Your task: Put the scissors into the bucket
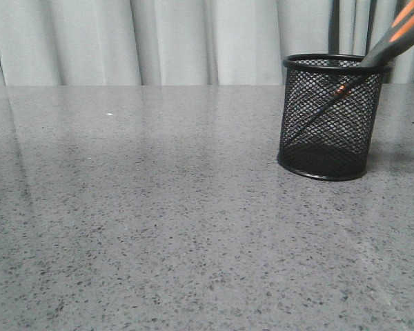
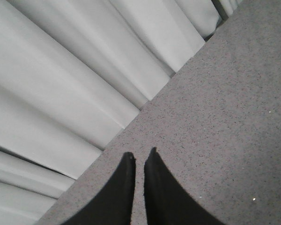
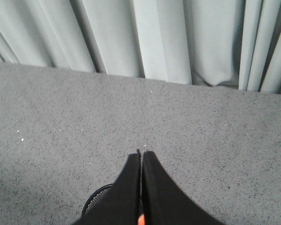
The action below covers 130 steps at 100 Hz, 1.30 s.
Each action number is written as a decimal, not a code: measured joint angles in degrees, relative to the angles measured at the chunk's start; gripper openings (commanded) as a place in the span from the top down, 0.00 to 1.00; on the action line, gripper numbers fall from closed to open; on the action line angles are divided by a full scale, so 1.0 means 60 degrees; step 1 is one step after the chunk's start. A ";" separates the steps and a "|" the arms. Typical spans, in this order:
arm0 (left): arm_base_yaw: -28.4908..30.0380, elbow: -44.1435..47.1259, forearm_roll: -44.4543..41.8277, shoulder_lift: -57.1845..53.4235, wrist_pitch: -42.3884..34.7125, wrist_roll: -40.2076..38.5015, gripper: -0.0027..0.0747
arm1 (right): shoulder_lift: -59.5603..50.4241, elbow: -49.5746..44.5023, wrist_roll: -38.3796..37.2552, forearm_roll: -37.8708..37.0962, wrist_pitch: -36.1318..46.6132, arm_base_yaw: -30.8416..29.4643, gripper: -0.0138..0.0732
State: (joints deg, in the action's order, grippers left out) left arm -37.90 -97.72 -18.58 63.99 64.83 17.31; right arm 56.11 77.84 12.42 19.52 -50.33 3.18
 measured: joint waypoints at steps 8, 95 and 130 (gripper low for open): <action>0.0000 0.0074 0.0000 0.0038 -0.0054 -0.0334 0.99 | -0.0641 -0.0965 0.0000 0.0019 0.0733 0.0000 0.92; 0.0015 1.2569 0.0694 -0.7958 -0.9848 -0.2561 0.99 | -0.8600 -0.9343 0.0058 0.0060 0.4739 0.0000 0.92; 0.0015 1.3745 0.0694 -0.8901 -1.0103 -0.2561 0.99 | -0.8724 -0.9566 0.0058 0.0060 0.4525 0.0000 0.92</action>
State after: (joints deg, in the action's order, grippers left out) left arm -37.81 -15.25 -14.42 10.59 4.21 1.94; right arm 3.76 20.45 12.77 19.88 -23.18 3.18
